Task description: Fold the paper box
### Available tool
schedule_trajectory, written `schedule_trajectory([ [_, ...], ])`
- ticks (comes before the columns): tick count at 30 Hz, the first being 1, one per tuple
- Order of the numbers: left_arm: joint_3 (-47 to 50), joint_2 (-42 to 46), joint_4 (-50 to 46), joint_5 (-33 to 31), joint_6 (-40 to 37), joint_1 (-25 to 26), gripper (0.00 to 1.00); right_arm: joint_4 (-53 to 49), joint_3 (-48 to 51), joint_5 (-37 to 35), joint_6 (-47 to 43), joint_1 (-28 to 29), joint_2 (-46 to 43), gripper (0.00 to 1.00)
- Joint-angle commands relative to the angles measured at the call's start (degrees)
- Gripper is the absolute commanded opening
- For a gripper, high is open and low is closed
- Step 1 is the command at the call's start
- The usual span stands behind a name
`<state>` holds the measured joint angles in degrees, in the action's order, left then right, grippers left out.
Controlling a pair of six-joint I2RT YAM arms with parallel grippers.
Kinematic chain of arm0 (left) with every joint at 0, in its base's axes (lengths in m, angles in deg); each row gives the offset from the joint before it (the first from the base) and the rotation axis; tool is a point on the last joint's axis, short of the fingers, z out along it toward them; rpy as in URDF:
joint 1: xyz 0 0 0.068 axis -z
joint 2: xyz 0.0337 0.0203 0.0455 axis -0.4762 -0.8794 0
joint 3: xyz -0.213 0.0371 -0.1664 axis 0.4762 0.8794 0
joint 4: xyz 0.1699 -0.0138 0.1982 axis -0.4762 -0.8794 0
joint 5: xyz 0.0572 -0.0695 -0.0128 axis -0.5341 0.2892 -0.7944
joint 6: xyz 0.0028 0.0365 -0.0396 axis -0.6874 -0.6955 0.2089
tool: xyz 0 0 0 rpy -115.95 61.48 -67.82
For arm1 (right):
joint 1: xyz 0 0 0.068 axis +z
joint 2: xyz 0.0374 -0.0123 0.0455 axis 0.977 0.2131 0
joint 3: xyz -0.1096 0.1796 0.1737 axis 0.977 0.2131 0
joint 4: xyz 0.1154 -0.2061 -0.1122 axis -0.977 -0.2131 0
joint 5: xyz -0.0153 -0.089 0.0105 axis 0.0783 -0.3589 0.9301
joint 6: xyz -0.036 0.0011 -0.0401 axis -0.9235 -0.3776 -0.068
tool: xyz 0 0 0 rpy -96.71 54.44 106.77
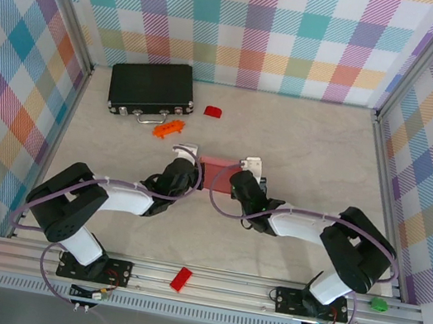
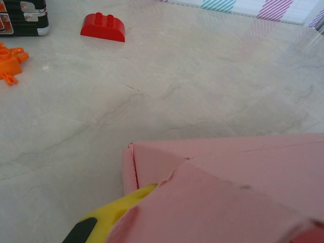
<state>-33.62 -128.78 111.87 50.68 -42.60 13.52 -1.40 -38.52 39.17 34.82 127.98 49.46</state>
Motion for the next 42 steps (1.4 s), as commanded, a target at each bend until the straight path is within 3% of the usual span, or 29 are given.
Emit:
schedule_trajectory([
  [1,1.98,0.52,-0.69,0.15,1.88,1.02,0.07,-0.43,1.11,-0.08,1.86,1.37,0.18,0.08],
  [15,4.64,-0.44,0.15,-1.52,3.81,2.73,0.06,-1.74,3.28,-2.13,4.62,3.55,0.31,0.09],
  [29,6.35,-0.86,-0.01,-3.60,5.28,3.81,0.07,-3.94,4.17,-2.78,5.70,5.53,-0.12,0.17],
  [42,6.85,-0.12,0.03,-4.61,4.64,4.62,0.17,-6.50,5.12,-3.74,6.04,5.88,-3.59,0.24],
])
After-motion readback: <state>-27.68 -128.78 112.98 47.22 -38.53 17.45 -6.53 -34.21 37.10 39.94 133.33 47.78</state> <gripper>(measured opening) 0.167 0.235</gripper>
